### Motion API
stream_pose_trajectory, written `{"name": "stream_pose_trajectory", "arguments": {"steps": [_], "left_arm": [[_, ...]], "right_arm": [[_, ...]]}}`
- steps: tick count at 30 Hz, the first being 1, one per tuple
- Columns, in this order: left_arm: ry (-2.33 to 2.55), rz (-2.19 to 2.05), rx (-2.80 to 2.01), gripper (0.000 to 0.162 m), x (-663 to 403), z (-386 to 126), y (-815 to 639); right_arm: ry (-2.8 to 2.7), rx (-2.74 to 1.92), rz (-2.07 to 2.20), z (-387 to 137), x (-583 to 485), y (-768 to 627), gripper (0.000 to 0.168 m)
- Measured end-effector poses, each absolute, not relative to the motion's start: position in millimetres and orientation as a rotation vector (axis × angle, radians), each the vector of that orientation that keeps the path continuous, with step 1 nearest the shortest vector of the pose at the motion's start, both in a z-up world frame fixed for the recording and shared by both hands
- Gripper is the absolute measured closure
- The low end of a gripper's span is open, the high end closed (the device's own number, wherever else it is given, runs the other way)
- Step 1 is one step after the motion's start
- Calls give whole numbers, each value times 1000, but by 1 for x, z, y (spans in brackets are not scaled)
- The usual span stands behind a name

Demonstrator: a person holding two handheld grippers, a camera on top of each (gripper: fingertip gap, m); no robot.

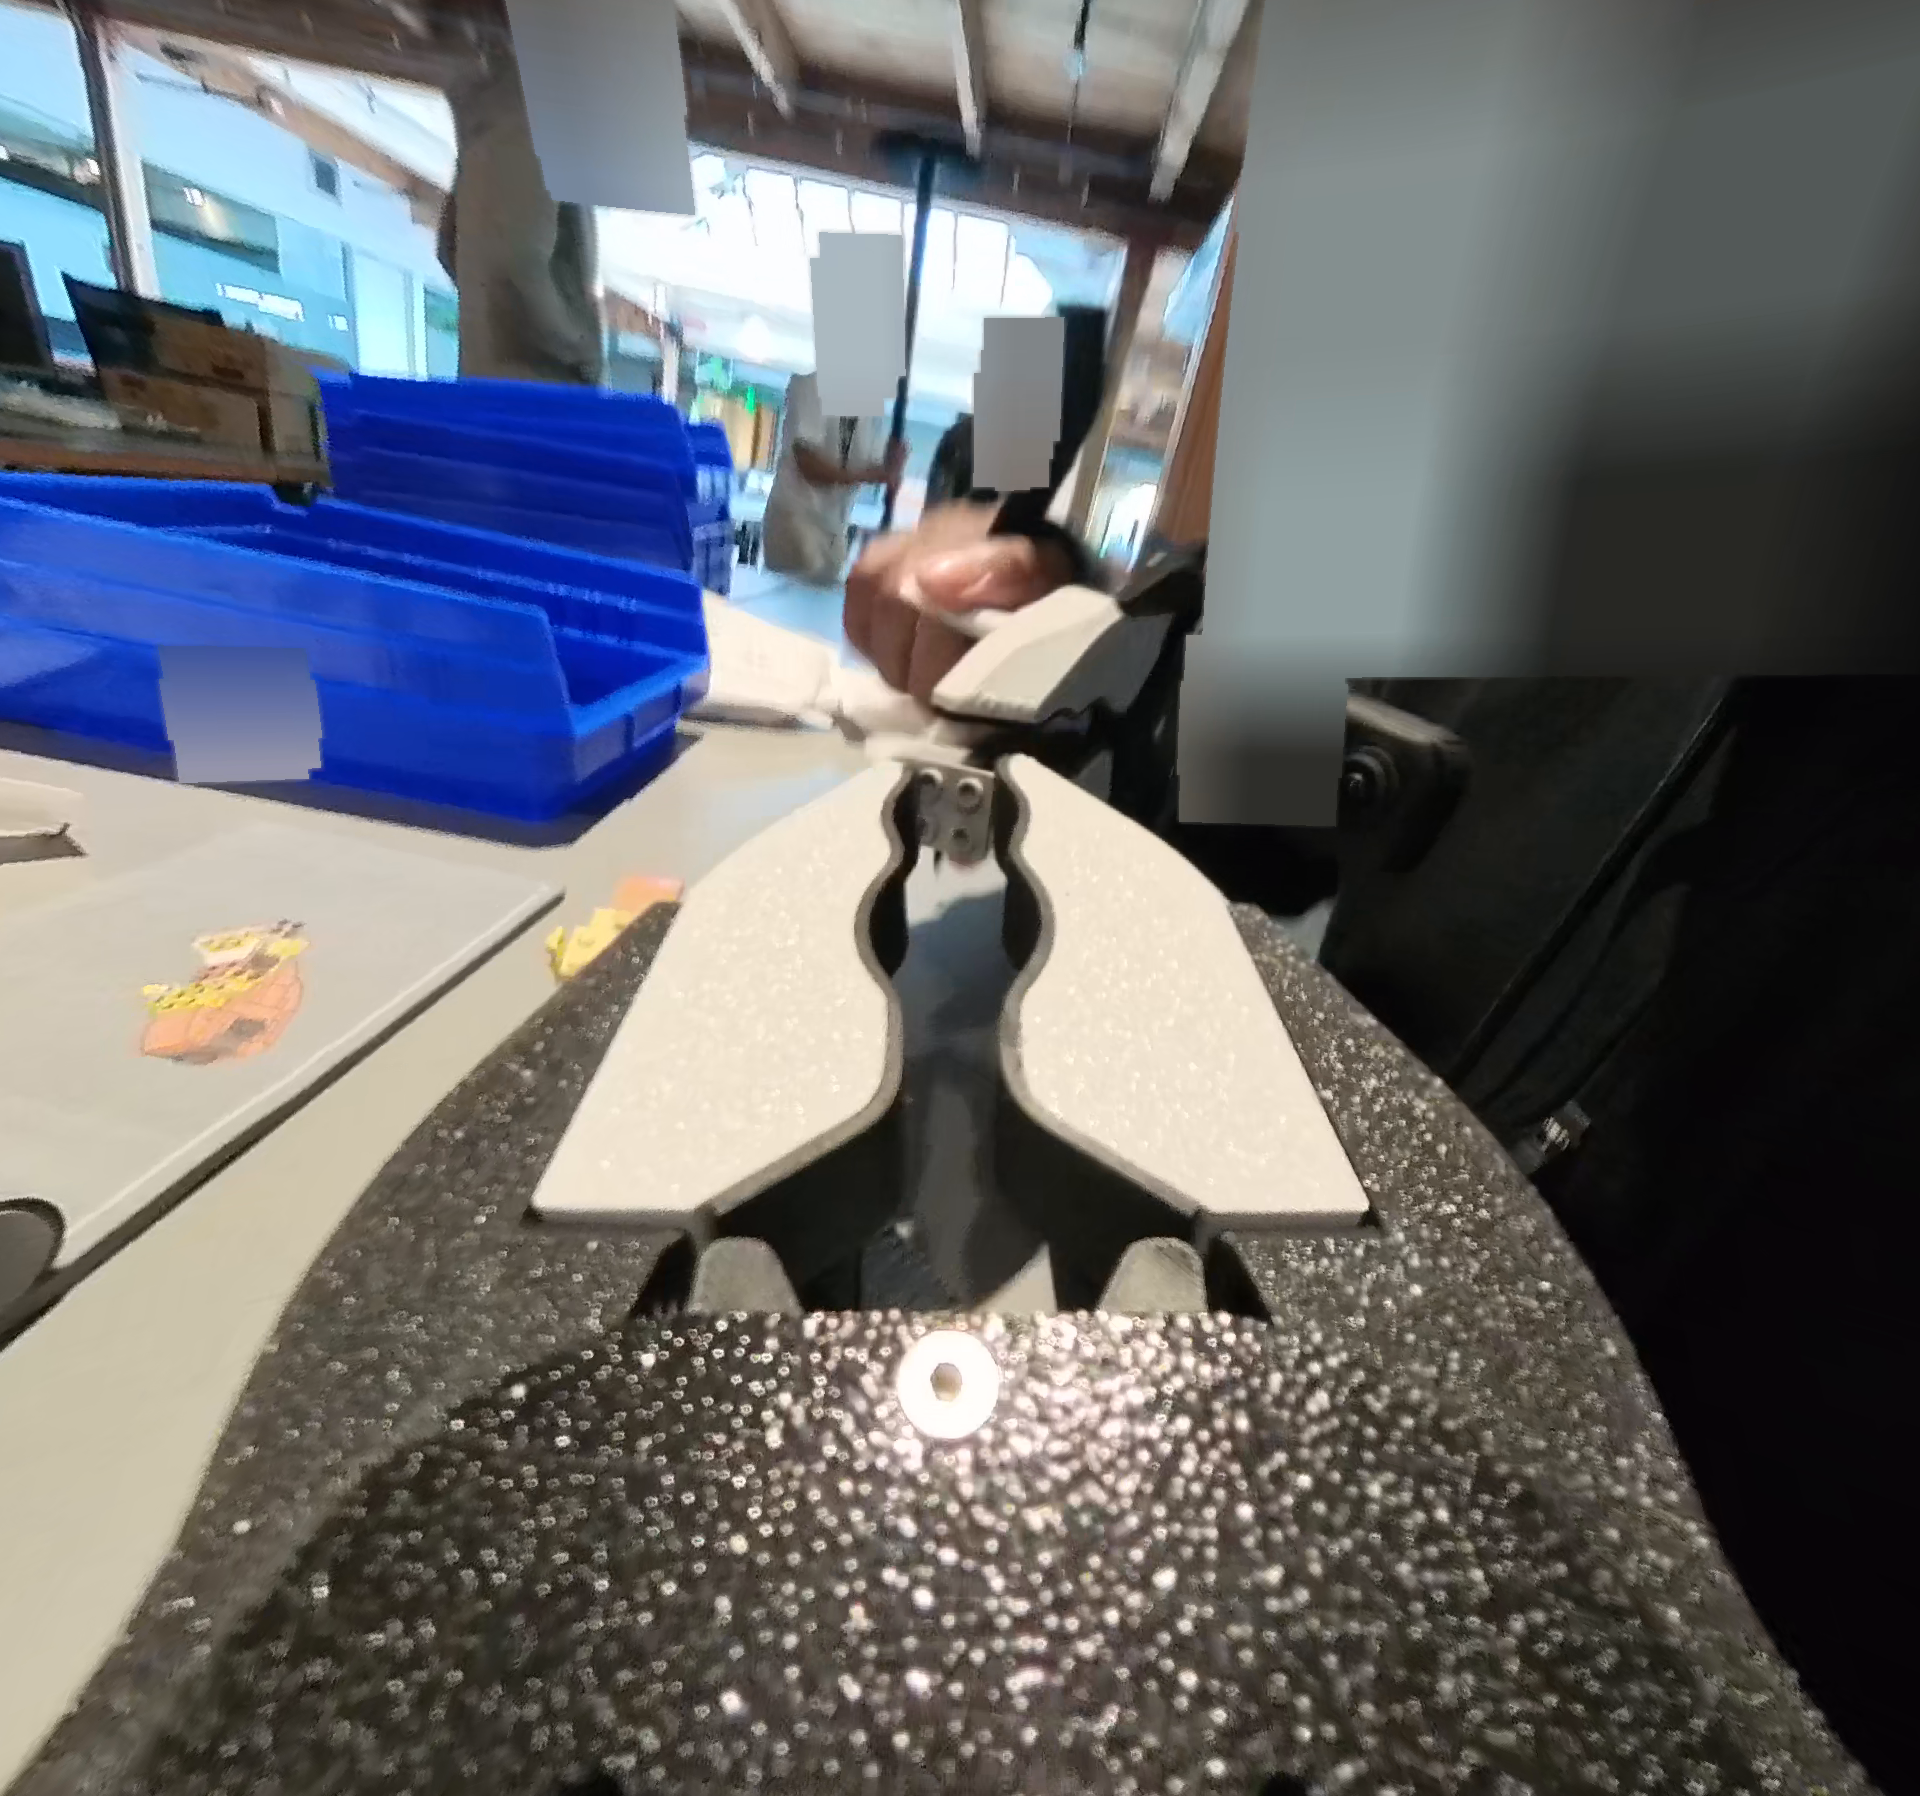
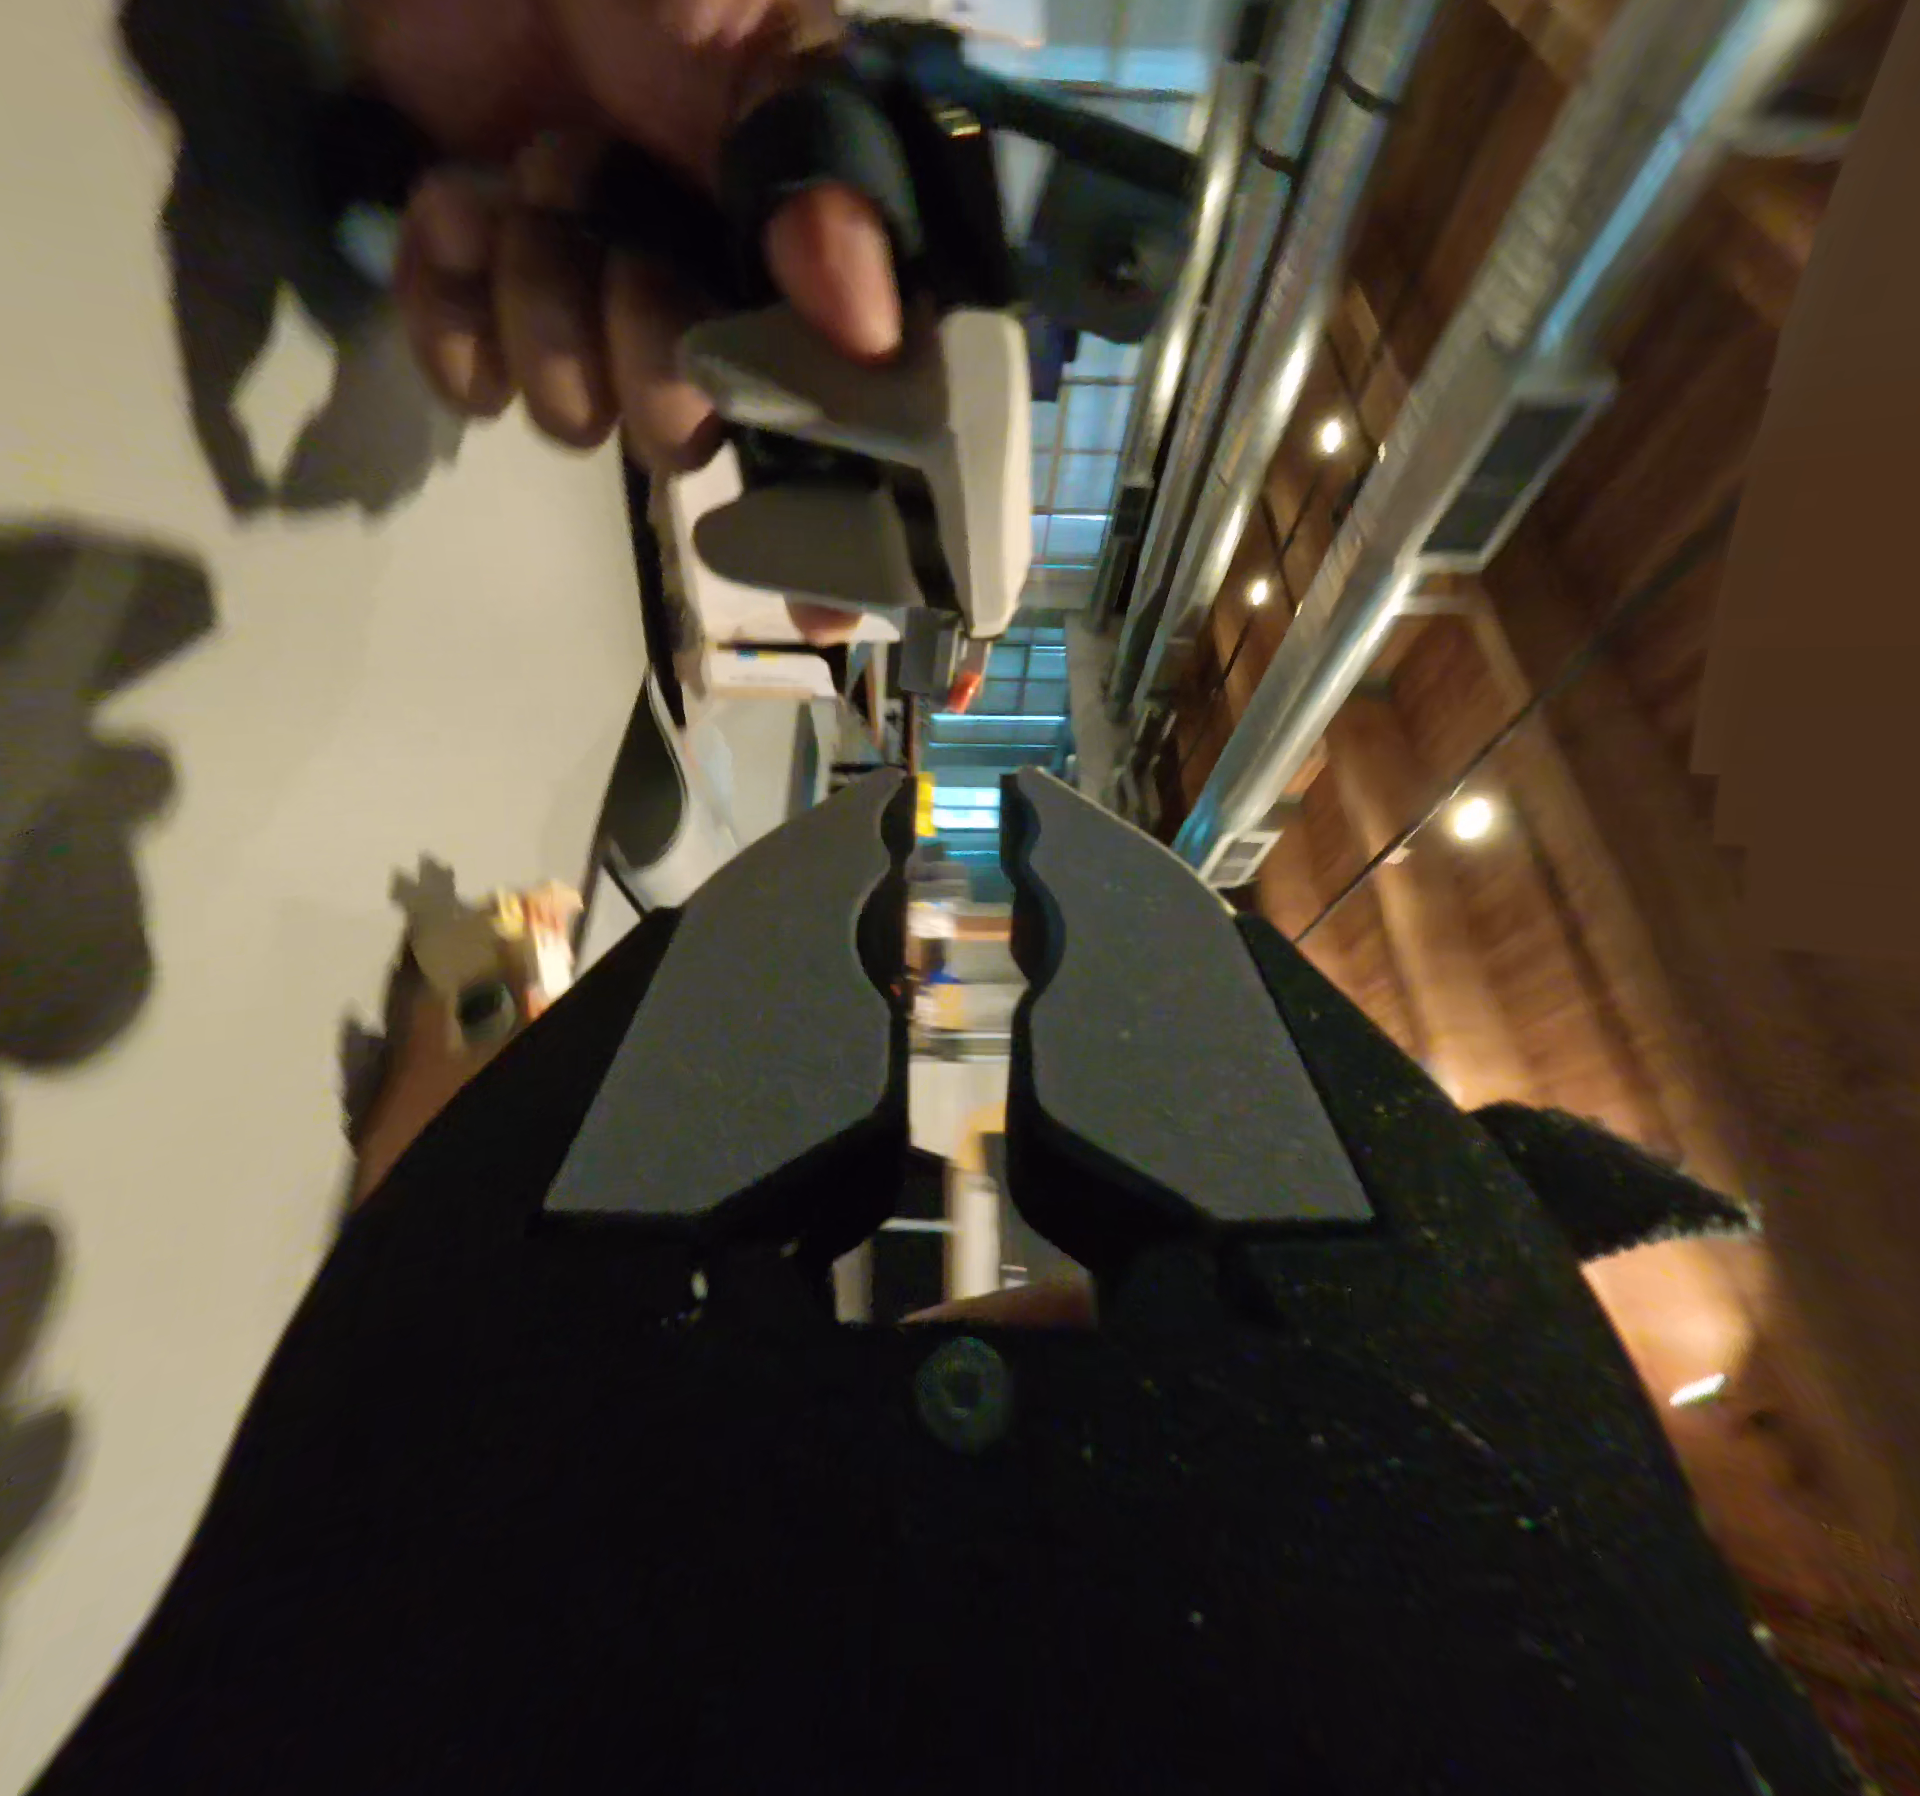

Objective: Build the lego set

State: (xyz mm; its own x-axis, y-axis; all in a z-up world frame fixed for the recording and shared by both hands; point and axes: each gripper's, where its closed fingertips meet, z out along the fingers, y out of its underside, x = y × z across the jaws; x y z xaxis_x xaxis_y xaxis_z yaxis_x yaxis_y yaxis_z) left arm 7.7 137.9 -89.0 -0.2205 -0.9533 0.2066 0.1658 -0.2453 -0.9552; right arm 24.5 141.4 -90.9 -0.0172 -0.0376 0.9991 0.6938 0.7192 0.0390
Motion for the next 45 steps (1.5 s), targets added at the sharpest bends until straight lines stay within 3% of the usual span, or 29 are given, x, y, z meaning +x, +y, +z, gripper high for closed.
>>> {"name": "stream_pose_trajectory", "arguments": {"steps": [9,29,39,45], "left_arm": [[956,-1773,-1074,150,1,-74,142],[1020,-1768,-1081,150,10,-79,132],[1056,-1742,-1092,150,13,-82,129],[1071,-1736,-1097,150,14,-84,128]], "right_arm": [[-1300,-700,-347,-79,18,139,146],[-1353,-667,-335,-86,9,135,146],[-1363,-631,-371,-85,10,132,160],[-1379,-623,-373,-85,10,131,161]]}}
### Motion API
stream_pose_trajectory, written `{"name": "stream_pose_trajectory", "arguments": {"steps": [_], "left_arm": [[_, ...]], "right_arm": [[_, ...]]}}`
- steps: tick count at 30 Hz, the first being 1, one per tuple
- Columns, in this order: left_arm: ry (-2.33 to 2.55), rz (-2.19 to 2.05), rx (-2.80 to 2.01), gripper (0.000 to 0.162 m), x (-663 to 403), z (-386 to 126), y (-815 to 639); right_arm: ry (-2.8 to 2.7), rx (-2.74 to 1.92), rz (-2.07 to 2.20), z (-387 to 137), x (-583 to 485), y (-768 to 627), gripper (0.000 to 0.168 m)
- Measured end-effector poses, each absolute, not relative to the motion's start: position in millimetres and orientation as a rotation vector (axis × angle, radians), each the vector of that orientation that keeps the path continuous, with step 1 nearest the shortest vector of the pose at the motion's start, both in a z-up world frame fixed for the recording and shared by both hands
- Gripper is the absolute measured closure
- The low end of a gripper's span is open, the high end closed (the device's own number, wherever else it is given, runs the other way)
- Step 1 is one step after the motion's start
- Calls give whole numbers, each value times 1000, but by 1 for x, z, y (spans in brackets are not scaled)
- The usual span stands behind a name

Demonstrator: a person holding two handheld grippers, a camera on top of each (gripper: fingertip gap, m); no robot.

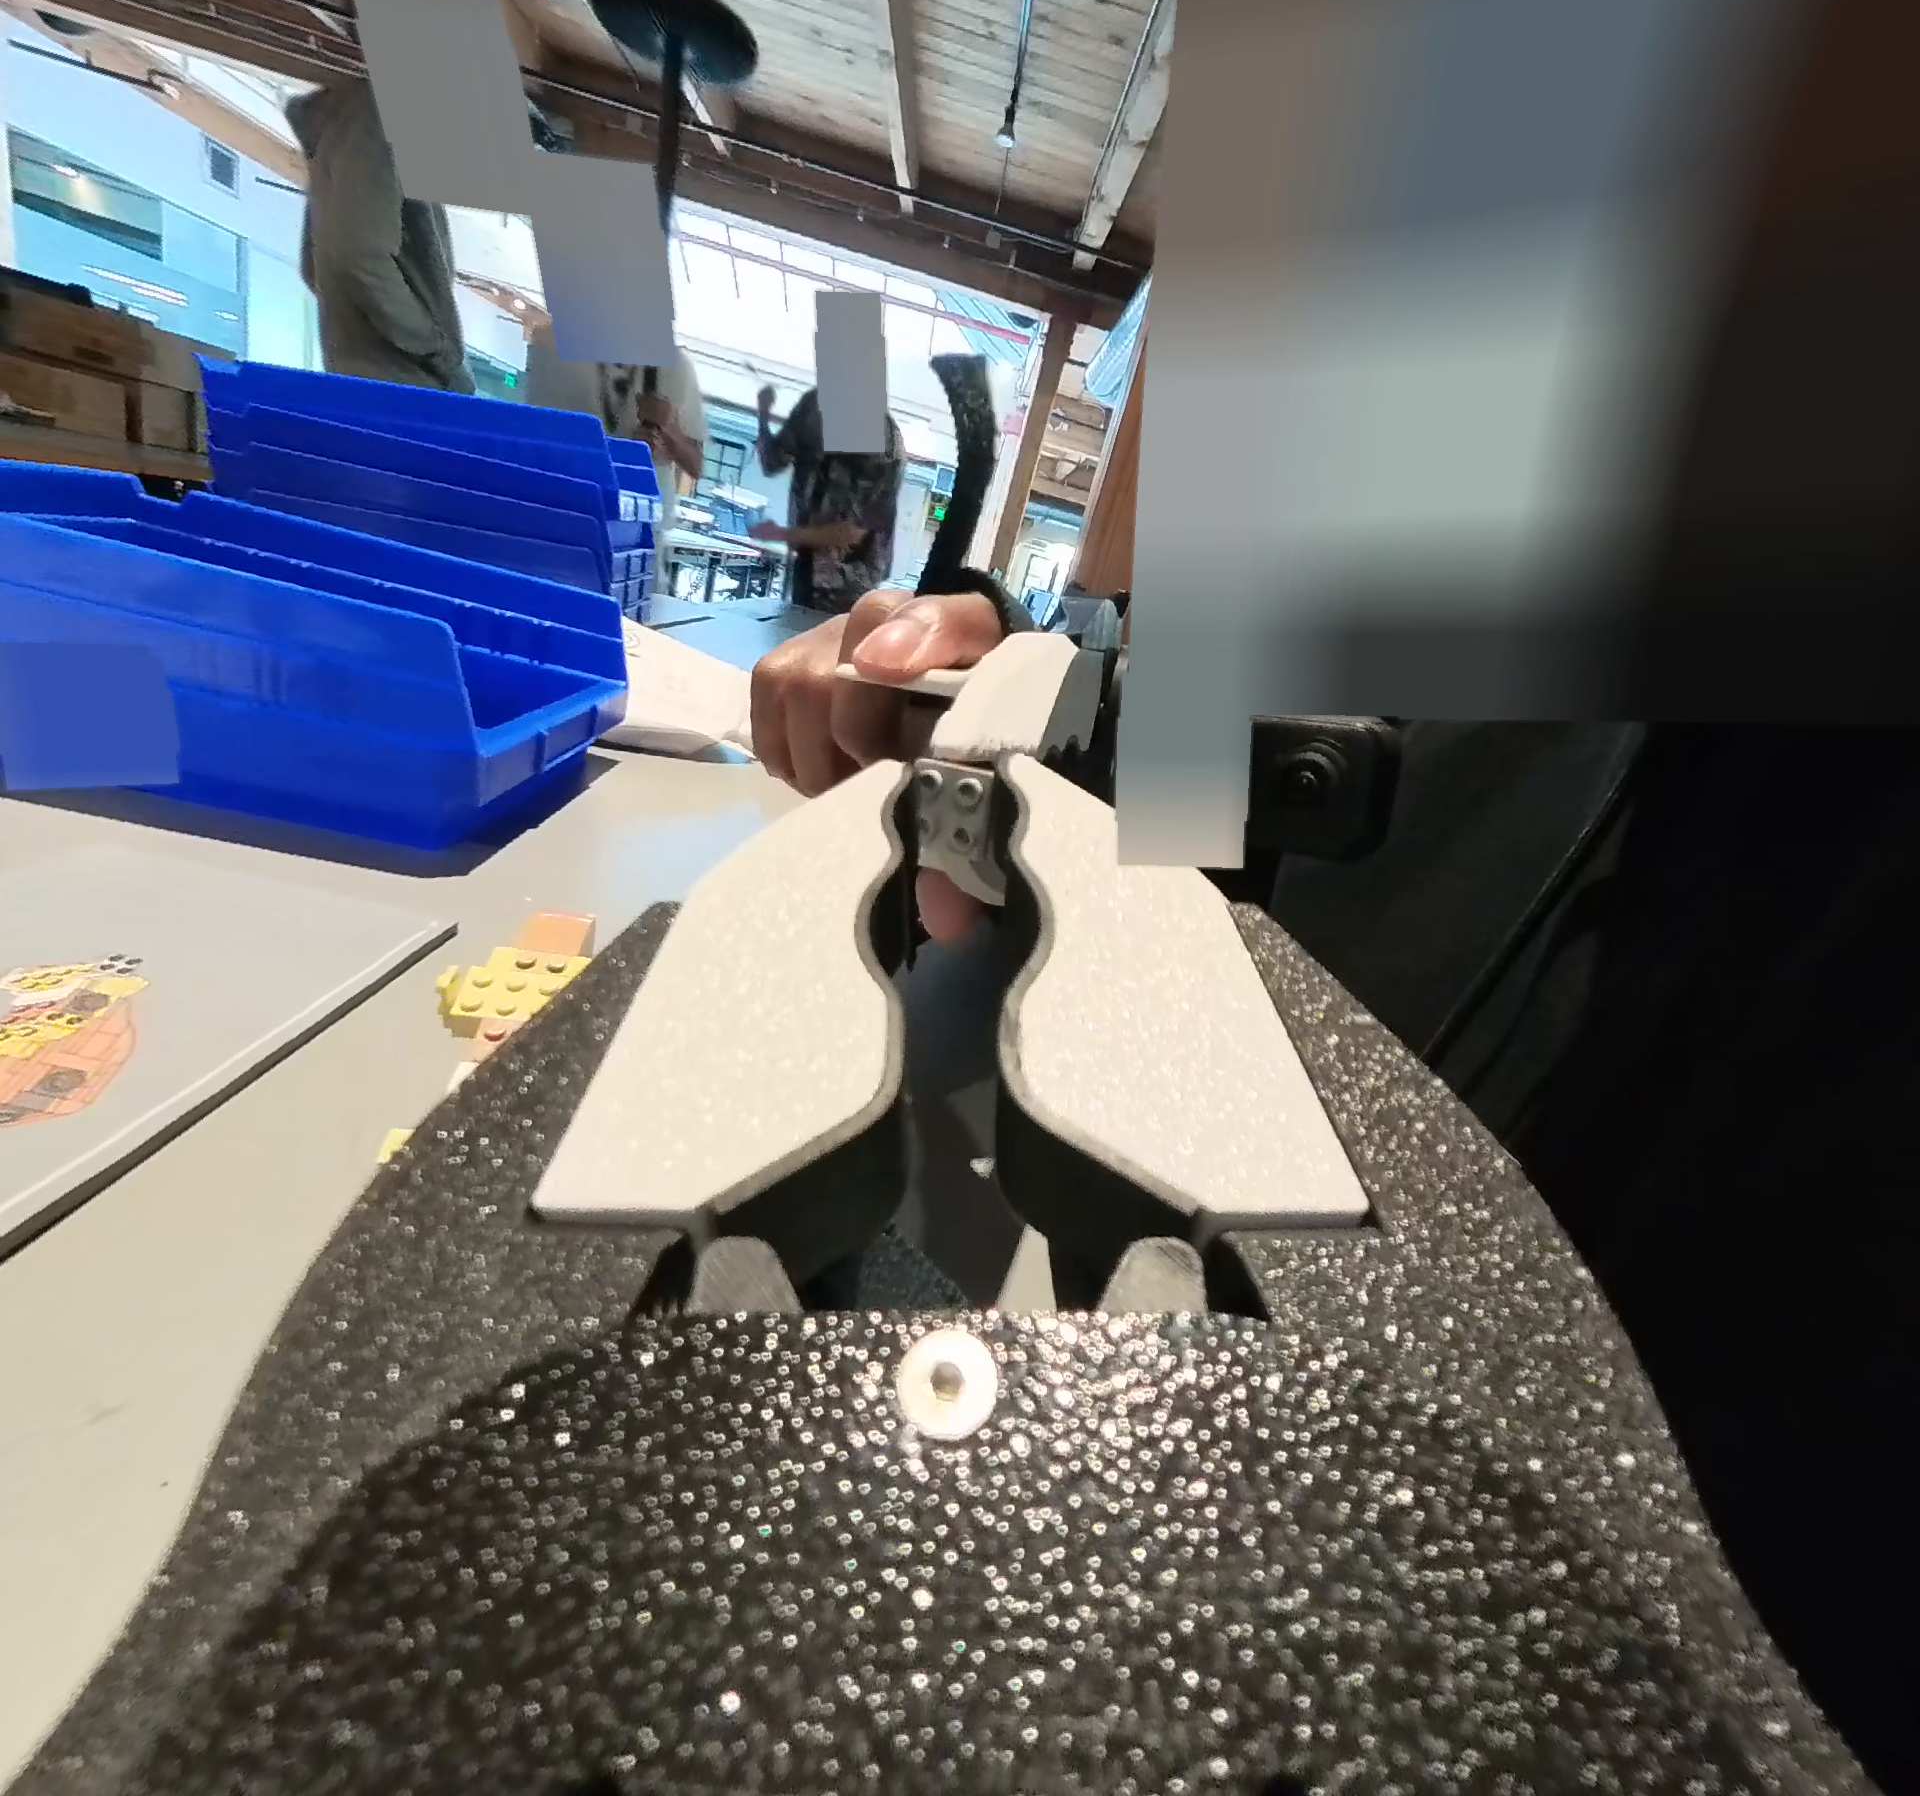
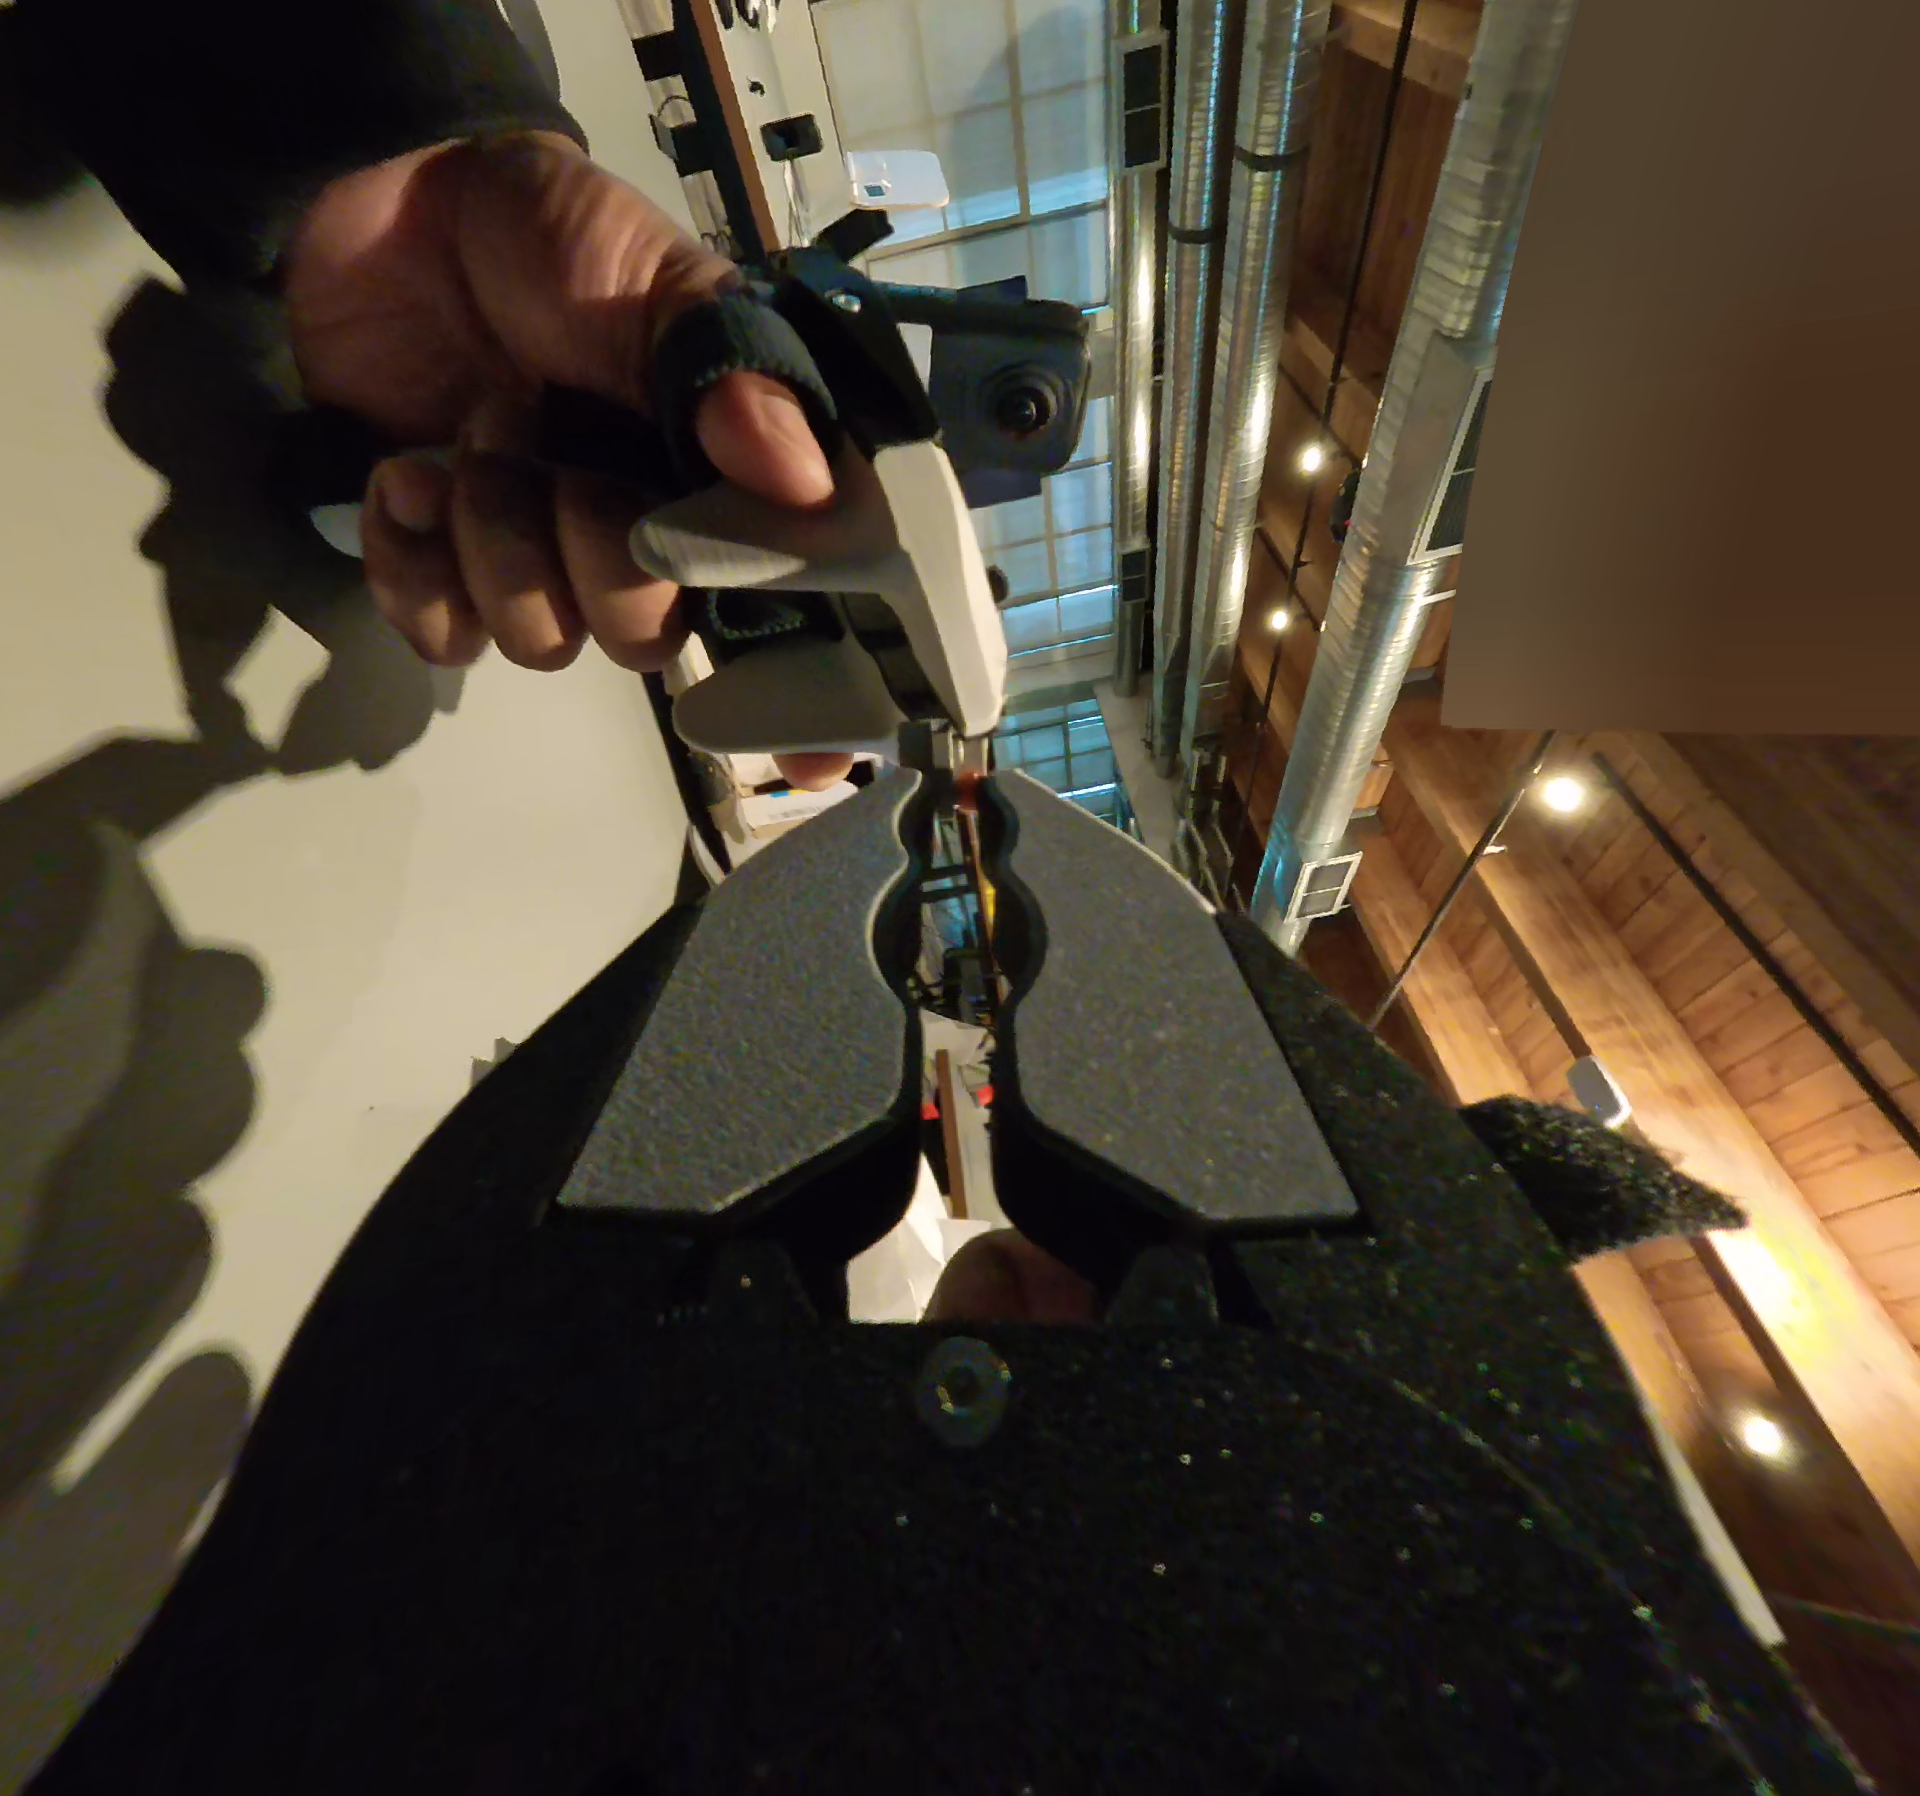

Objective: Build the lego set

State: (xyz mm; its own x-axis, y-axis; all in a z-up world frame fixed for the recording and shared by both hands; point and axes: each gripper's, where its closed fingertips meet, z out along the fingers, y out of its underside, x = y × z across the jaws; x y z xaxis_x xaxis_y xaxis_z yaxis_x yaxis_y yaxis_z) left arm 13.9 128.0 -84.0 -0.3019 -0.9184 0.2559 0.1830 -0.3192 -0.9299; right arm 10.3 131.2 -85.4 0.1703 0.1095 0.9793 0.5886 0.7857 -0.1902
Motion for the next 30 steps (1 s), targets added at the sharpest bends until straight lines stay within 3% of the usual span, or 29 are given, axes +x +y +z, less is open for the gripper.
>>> {"name": "stream_pose_trajectory", "arguments": {"steps": [30], "left_arm": [[1114,-1764,-1108,149,17,-87,122]], "right_arm": [[-1489,-679,-308,-89,11,127,162]]}}
